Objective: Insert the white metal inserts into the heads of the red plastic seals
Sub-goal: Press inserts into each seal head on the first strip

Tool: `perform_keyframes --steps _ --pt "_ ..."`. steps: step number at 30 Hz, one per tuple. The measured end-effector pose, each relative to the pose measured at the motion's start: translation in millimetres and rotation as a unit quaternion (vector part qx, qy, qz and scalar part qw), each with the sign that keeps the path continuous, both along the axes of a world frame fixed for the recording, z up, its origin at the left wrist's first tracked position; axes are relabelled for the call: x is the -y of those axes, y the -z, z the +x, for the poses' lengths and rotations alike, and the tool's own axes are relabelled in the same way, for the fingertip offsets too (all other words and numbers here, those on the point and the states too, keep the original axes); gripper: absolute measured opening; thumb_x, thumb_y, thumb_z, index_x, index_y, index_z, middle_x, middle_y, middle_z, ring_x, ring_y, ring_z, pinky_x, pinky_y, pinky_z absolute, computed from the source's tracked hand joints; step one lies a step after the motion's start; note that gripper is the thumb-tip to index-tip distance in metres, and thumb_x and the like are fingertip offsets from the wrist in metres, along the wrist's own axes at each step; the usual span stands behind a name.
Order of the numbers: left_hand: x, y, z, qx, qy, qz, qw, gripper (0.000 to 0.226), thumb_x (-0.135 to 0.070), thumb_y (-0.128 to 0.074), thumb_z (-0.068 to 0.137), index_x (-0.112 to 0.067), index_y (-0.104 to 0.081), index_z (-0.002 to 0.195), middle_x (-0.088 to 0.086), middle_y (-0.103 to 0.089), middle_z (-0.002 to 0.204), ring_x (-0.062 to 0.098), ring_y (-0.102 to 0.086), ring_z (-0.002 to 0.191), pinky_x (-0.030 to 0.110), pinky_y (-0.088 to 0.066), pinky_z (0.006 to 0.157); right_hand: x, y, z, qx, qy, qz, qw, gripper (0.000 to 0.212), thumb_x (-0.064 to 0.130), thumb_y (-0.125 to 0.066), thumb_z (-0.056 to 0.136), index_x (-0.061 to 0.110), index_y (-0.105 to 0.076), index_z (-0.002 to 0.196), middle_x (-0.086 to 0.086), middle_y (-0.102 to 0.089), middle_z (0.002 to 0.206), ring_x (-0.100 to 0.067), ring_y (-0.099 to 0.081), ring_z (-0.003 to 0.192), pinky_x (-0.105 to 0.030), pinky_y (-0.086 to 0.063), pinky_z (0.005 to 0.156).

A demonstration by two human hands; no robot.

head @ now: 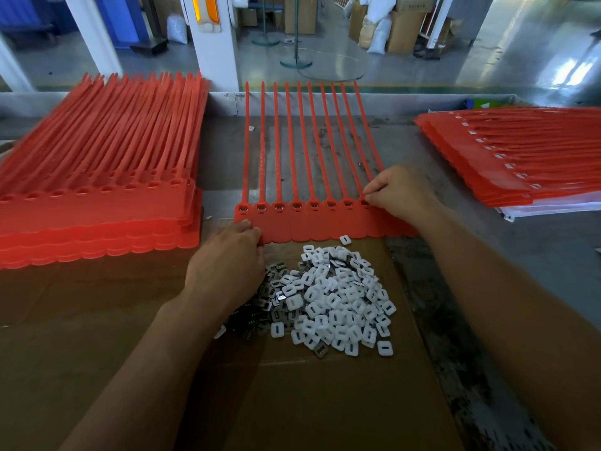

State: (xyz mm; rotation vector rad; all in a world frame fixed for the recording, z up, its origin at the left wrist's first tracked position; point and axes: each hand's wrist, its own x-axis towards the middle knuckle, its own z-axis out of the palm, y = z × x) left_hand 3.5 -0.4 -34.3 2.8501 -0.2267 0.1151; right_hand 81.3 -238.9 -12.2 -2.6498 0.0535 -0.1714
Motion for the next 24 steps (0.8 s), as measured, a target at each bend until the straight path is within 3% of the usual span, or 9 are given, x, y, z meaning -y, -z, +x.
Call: perform_keyframes --steps 3,8,12,15,18,24 --pt "0 0 0 0.001 -0.001 -0.001 1.0 0.031 -0.021 -0.04 0.094 -0.012 -0.057 0.118 0.003 -0.052 0.129 0.019 -0.048 0.117 0.03 -0.038 0.096 -5 -6 -9 0.036 -0.011 0.035 0.999 0.019 0.012 -0.061 0.086 0.01 -0.072 0.101 -0.004 -0.069 0.105 -0.008 -0.058 0.09 -0.019 -0.037 0.076" --pt "0 1 1 0.005 0.002 0.001 1.0 0.031 -0.021 -0.041 0.093 -0.012 -0.058 0.117 0.004 -0.052 0.129 0.021 -0.048 0.117 0.032 -0.038 0.096 -44 -17 -41 0.014 -0.164 0.042 0.985 0.014 0.018 -0.064 0.085 0.015 -0.072 0.096 0.011 -0.064 0.088 0.01 -0.051 0.071 -0.008 -0.041 0.07" --pt "-1 1 0 0.005 0.008 0.006 1.0 0.031 -0.02 -0.041 0.093 -0.011 -0.057 0.117 0.006 -0.051 0.131 0.022 -0.047 0.118 0.032 -0.038 0.097 -77 -17 -66 -0.054 -0.282 0.0 0.958 0.023 0.031 -0.065 0.083 0.015 -0.072 0.099 0.004 -0.07 0.097 -0.004 -0.061 0.082 -0.023 -0.05 0.082" --pt "-1 1 1 0.0 0.012 0.008 1.0 0.031 -0.02 -0.04 0.093 -0.012 -0.057 0.118 0.006 -0.05 0.131 0.021 -0.047 0.118 0.031 -0.037 0.097 -90 -12 -72 -0.069 -0.296 -0.036 0.952 0.026 0.033 -0.062 0.085 0.016 -0.071 0.102 0.0 -0.068 0.098 -0.013 -0.061 0.089 -0.03 -0.049 0.082" --pt "0 1 1 0.001 0.008 -0.001 1.0 0.028 -0.019 -0.041 0.093 -0.011 -0.059 0.113 0.006 -0.053 0.125 0.021 -0.049 0.114 0.031 -0.039 0.093 -95 -5 -71 -0.062 -0.289 -0.064 0.953 0.022 0.027 -0.061 0.086 0.016 -0.071 0.103 0.0 -0.064 0.099 -0.014 -0.058 0.089 -0.027 -0.046 0.076" --pt "0 0 0 0.0 0.009 -0.007 1.0 0.027 -0.018 -0.041 0.092 -0.009 -0.06 0.11 0.007 -0.054 0.122 0.023 -0.05 0.112 0.035 -0.042 0.095 -98 0 -70 -0.038 -0.278 -0.051 0.958 0.012 0.018 -0.061 0.085 0.01 -0.067 0.093 -0.003 -0.065 0.097 -0.017 -0.059 0.089 -0.029 -0.046 0.076"
